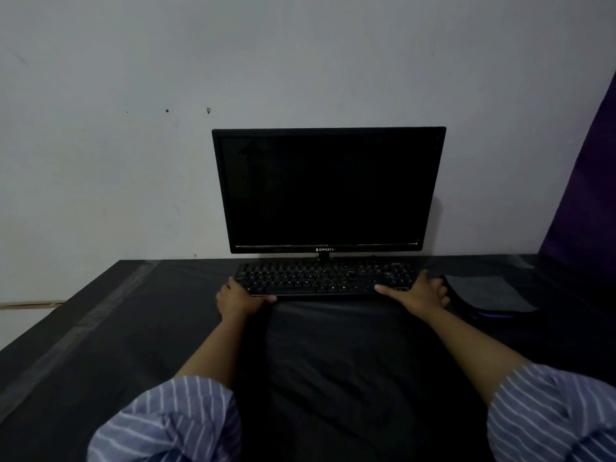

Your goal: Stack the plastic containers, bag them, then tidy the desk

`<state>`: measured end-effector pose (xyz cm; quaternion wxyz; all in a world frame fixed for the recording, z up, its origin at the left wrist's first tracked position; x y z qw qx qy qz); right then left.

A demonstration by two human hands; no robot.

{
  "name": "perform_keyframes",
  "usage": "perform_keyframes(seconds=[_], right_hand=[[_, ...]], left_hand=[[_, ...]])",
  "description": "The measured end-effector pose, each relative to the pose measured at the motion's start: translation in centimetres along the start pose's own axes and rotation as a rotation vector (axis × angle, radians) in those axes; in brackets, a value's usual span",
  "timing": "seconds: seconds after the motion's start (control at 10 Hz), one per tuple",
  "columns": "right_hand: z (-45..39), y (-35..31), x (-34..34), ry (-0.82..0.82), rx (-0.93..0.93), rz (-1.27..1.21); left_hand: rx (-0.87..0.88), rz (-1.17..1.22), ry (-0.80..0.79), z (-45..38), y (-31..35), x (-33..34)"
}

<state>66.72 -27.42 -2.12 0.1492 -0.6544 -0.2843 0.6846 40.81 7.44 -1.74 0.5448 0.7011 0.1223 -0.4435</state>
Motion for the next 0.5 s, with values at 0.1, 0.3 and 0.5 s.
perform_keyframes(seconds=[0.1,0.3,0.5], right_hand=[[0.7,-0.8,-0.2,0.006,-0.036,0.023],[2.2,-3.4,-1.8,0.022,-0.088,0.013],[4.2,-6.0,-5.0,0.089,-0.177,-0.016]], left_hand=[[0.014,-0.091,0.007,0.8,0.6,-0.3],[0.033,-0.137,-0.018,2.8,2.3,-2.0],[0.118,-0.177,0.049,4.9,5.2,-5.3]])
Point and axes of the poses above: each hand's wrist, its own z-axis away from the middle knuckle, its own x-axis out of the palm, y = z × x, the point moved 10 cm from there along -z, towards the middle knuckle, and after that the axes turned 1 degree about -x, right-handed, at the moved point
